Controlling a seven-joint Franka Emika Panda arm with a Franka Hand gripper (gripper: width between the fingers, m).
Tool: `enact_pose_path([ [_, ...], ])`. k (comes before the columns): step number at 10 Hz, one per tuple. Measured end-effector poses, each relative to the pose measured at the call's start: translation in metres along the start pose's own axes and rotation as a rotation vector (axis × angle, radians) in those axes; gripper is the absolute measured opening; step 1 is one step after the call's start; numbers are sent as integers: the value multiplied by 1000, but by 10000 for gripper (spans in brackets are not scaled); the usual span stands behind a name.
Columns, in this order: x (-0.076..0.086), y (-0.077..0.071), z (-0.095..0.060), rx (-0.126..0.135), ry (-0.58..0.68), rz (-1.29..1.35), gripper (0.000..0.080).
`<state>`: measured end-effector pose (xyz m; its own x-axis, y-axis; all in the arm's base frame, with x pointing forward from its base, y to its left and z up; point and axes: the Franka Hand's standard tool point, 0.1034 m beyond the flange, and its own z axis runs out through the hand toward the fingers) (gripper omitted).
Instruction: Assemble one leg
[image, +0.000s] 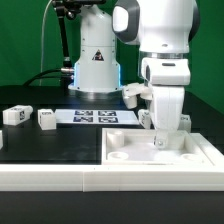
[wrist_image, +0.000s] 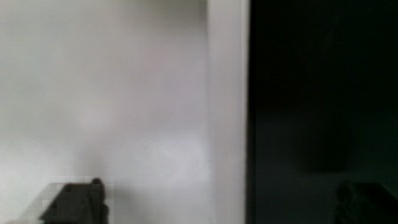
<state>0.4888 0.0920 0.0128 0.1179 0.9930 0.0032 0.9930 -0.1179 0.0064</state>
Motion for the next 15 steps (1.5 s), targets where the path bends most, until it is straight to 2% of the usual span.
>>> enact_pose_path([
  [2, 10, -2, -42, -17, -29, 66, 649],
  [3, 16, -2, -56, -30, -32, 87, 649],
  [4, 18, -3, -60, -39, -29, 114, 649],
  [6, 17, -3, -58, -35, -30, 119, 649],
  [8, 17, -3, -57, -35, -27, 239, 649],
  [10, 16, -8, -54, -36, -10, 441, 649],
  [11, 16, -15, -50, -23, -3, 563, 649],
  [15, 34, -27, -47, -6, 29, 1008, 649],
])
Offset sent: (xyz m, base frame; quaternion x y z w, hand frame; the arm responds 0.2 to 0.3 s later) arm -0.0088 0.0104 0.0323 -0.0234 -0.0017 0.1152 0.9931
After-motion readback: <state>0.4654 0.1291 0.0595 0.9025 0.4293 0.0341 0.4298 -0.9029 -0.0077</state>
